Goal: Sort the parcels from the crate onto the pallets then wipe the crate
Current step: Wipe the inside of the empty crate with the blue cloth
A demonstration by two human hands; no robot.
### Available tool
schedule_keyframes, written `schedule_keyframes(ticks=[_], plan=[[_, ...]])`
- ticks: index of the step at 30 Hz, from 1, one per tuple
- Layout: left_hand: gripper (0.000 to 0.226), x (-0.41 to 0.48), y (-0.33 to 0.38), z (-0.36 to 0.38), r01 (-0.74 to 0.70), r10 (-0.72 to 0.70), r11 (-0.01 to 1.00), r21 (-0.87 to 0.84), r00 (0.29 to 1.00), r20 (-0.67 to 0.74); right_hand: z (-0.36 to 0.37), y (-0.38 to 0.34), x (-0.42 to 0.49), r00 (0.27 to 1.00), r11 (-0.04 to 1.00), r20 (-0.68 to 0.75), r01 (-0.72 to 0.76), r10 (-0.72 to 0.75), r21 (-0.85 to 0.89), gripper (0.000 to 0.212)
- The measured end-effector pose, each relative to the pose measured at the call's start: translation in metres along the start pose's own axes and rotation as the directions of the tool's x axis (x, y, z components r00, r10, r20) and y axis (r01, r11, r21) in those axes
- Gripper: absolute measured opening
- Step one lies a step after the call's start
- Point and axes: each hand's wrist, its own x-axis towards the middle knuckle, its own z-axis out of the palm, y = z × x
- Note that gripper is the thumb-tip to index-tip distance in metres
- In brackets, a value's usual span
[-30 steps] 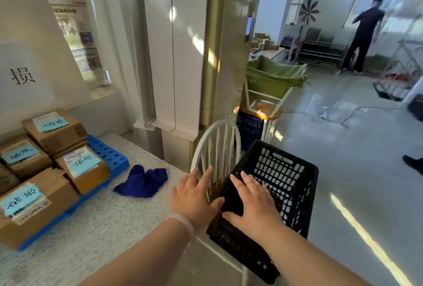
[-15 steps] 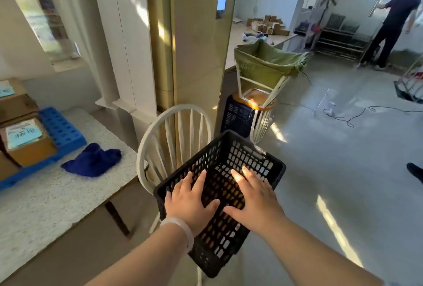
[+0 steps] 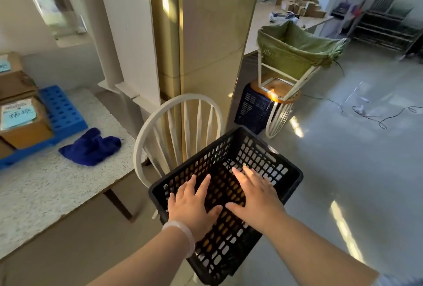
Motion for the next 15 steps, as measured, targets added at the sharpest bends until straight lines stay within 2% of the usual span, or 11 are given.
schedule_keyframes(ticks=[5, 10, 12, 15], plan=[[0.081, 0.012, -0.003, 0.009, 0.107, -0.107, 0.994, 0.017, 0.994, 0.006, 0.011, 0.018, 0.023, 0.995, 0.999, 0.09, 0.048, -0.048, 0.011, 0.089], [0.082, 0.03, 0.016, 0.03, 0.269, -0.269, 0.961, -0.065, 0.963, 0.006, 0.003, 0.062, 0.064, 0.979, 0.99, 0.148, 0.135, -0.139, 0.036, 0.087], [0.082, 0.037, 0.027, 0.041, 0.354, -0.359, 0.928, -0.114, 0.933, -0.022, 0.002, 0.086, 0.085, 0.961, 0.979, 0.19, 0.205, -0.203, 0.006, 0.086], [0.082, 0.043, 0.038, 0.06, 0.504, -0.517, 0.846, -0.178, 0.855, -0.039, -0.003, 0.12, 0.117, 0.945, 0.971, 0.244, 0.235, -0.219, -0.04, 0.088]])
